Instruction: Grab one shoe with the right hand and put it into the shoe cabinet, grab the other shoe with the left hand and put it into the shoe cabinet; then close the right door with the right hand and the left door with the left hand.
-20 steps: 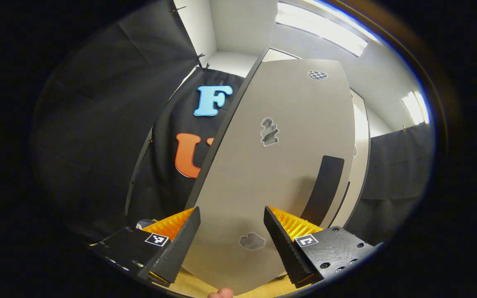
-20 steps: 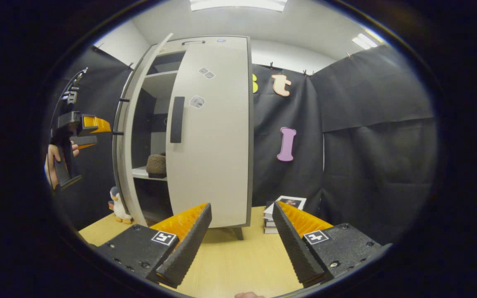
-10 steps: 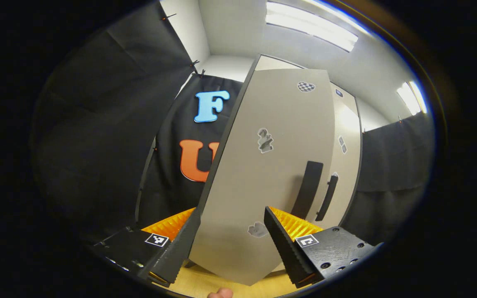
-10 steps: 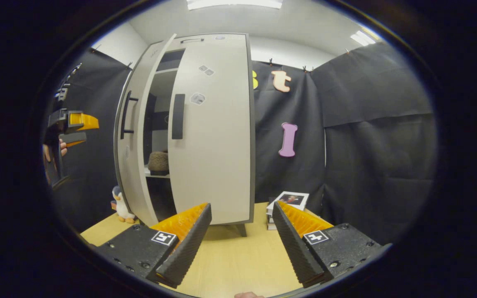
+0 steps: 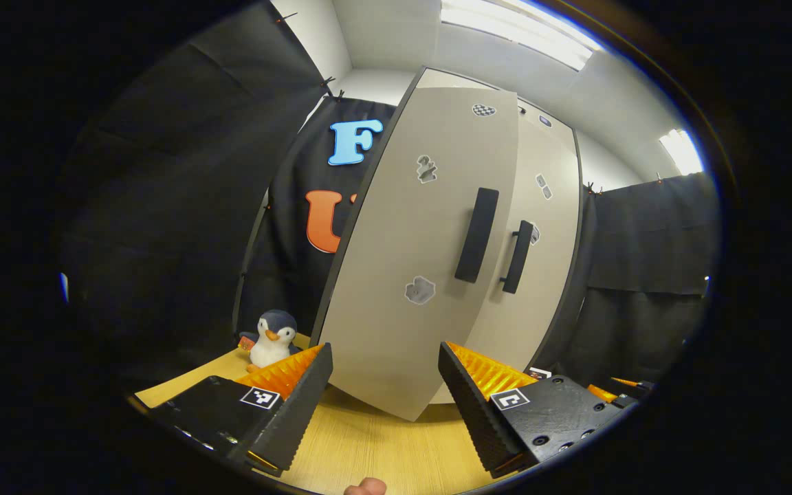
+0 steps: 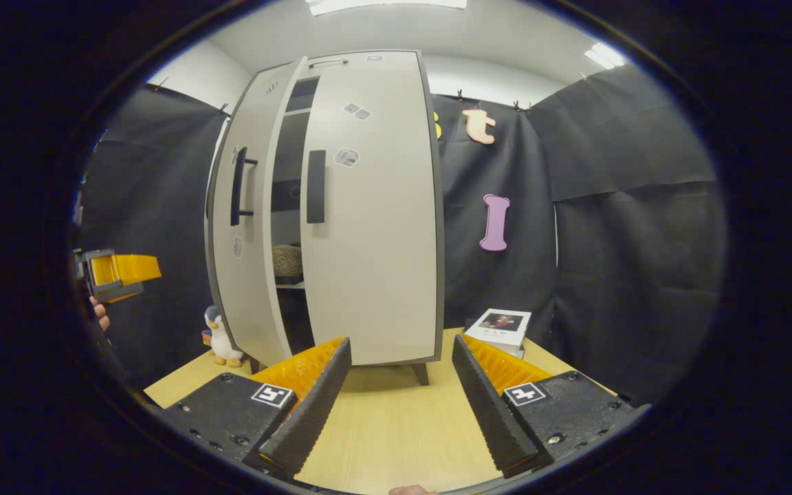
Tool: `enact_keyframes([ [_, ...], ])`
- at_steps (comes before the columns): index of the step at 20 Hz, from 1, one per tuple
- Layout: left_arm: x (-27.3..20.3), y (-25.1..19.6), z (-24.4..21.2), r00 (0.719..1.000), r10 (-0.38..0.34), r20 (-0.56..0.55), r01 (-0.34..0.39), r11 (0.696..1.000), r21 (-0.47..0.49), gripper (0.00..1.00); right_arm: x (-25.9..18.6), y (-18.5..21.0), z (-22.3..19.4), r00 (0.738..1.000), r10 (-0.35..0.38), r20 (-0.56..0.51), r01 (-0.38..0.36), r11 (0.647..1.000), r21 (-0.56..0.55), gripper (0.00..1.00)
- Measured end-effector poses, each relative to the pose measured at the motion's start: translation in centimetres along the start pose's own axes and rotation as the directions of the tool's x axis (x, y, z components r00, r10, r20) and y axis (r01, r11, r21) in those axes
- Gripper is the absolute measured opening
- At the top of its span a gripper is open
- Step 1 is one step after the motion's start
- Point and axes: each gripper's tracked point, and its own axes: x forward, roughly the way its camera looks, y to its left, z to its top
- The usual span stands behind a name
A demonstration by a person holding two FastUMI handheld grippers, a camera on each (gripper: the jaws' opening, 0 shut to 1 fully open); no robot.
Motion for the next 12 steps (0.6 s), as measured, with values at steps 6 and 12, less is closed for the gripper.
enact_keyframes([
  [6, -2.9, -2.2, -2.7, 1.0, 0.001, 0.026, -0.004, 0.996, 0.094, 0.95, -0.8, 0.1, -0.7, 1.0, 0.005, -0.011, -0.005, 1.0, 0.002, 0.96],
  [12, -2.7, -4.1, -2.7, 0.999, -0.037, 0.024, 0.033, 0.99, 0.134, 0.95, -1.5, -1.0, -0.9, 1.0, -0.012, -0.004, 0.012, 1.0, 0.017, 0.97],
])
